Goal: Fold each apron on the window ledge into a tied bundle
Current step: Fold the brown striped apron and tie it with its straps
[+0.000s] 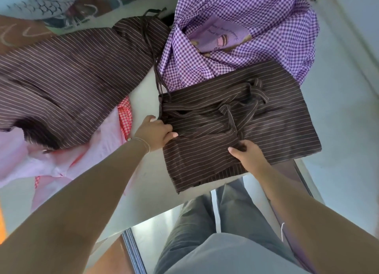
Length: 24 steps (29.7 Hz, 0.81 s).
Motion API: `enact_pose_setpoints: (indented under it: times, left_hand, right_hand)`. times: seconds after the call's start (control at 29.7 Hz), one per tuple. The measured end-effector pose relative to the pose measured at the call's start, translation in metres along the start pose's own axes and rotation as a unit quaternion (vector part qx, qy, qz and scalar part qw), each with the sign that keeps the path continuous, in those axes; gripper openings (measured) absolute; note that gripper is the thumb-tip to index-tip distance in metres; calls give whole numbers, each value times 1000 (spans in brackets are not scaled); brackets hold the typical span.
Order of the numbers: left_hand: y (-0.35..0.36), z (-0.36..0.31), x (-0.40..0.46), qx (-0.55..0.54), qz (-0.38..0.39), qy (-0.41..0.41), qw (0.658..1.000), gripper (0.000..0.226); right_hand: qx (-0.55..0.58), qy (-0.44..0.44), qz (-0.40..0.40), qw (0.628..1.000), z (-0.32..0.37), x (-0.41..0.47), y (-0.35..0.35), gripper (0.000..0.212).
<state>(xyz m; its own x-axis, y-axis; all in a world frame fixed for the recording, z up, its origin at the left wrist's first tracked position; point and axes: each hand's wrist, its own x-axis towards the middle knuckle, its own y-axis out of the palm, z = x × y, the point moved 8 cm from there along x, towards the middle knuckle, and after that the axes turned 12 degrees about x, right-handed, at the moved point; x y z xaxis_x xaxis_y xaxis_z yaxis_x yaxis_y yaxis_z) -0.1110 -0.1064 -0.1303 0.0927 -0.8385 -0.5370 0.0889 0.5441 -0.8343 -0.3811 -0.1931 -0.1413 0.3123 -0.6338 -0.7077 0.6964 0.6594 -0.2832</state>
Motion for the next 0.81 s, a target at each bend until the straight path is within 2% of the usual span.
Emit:
enact_pose_setpoints:
  times: [0.07, 0.13, 0.2, 0.27, 0.34, 0.37, 0.44, 0.47, 0.54, 0.61, 0.67, 0.81]
  left_hand:
    - [0, 0, 3, 15, -3, 5, 1000, 47]
    - [1, -3, 5, 50, -8, 23, 998, 54]
    - [-1, -7, 8, 90, -13, 47, 995, 61]
    - [-2, -4, 12, 94, -5, 37, 995, 63]
    - [-5, 5, 11, 33, -23, -8, 999, 55]
    - [-10, 10, 8, -15, -61, -45, 997, 47]
    - [-22, 23, -1, -106, -163, -157, 968, 34]
    - [-24, 30, -5, -152, -183, -225, 945, 38]
    - [-18, 40, -4, -246, -154, -332, 898, 63]
    - [-7, 42, 7, -296, -92, -373, 874, 84]
    - [-1, 41, 17, -299, -53, -377, 875, 92]
    - [3, 40, 25, -265, -30, -354, 896, 97]
  right_hand:
    - [-106, -108, -90, 984, 15, -11, -15, 30]
    - [-160, -211, -171, 949, 26, -28, -27, 24]
    - [-198, -202, -168, 944, 13, -26, -27, 18]
    - [-244, -112, -137, 954, -9, -14, -24, 18]
    - [-241, -80, -172, 952, -13, -11, -28, 27]
    - [-237, -106, -205, 944, -6, -13, -29, 33]
    - [-268, -214, -237, 909, 21, -17, -19, 36]
    - [-288, -269, -235, 888, 36, -19, -9, 34]
    - [-317, -331, -217, 862, 58, -13, 9, 32]
    - [-328, -335, -203, 860, 72, -1, 21, 35]
    - [-334, -326, -191, 863, 81, 7, 28, 37]
    - [-343, -360, -159, 853, 103, 18, 37, 36]
